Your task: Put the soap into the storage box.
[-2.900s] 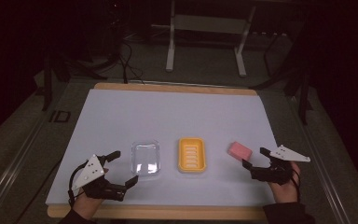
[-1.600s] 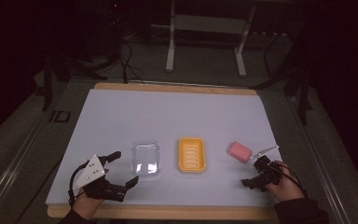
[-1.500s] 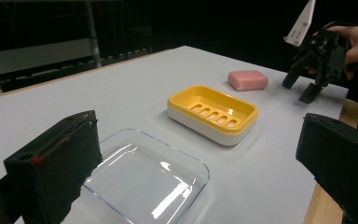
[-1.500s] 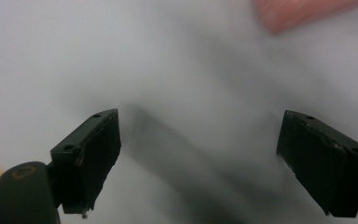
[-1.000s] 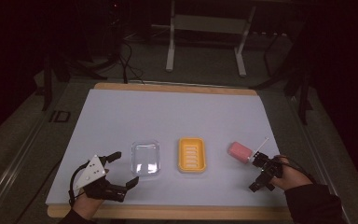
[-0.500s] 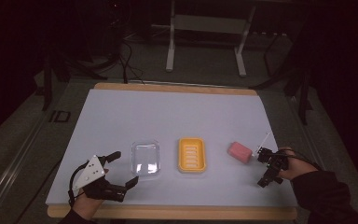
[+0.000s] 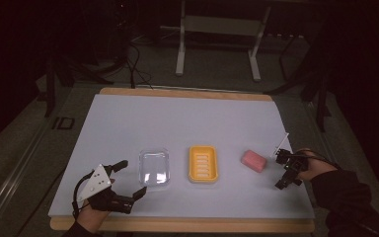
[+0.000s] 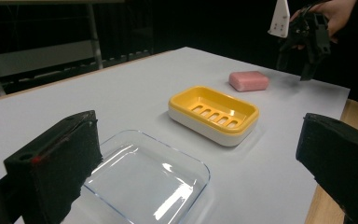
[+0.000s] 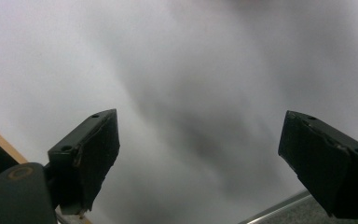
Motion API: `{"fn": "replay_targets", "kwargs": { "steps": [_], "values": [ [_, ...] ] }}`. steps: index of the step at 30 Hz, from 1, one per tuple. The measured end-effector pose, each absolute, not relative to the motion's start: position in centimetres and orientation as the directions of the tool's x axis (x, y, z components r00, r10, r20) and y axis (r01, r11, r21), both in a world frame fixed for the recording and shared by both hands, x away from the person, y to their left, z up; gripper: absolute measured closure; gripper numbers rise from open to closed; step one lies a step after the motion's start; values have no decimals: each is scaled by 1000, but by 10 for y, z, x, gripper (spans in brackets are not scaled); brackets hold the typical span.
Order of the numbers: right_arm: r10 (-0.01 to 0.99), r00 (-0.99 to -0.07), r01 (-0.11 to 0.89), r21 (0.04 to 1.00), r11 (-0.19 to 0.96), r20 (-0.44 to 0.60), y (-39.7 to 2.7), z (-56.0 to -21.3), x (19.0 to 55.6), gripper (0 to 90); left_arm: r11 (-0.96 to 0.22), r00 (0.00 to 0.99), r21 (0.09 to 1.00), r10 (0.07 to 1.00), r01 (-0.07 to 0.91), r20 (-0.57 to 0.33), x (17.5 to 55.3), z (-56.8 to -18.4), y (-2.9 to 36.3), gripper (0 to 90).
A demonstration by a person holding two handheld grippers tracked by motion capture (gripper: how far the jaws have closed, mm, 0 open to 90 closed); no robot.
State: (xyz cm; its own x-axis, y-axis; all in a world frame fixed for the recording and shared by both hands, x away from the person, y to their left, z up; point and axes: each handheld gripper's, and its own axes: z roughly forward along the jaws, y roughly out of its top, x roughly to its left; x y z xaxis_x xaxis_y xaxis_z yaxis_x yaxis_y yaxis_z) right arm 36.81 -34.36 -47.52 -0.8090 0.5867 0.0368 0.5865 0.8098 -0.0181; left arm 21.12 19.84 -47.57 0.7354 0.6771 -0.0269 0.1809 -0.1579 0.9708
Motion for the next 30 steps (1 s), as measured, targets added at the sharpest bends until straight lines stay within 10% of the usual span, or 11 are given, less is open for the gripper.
{"fn": "replay_targets", "kwargs": {
  "steps": [30],
  "values": [
    [471,-882,465,194,864,17,-320,-470,399,169,-158,742,969,670,187,-34,212,-476,199,2]
  ]
}}
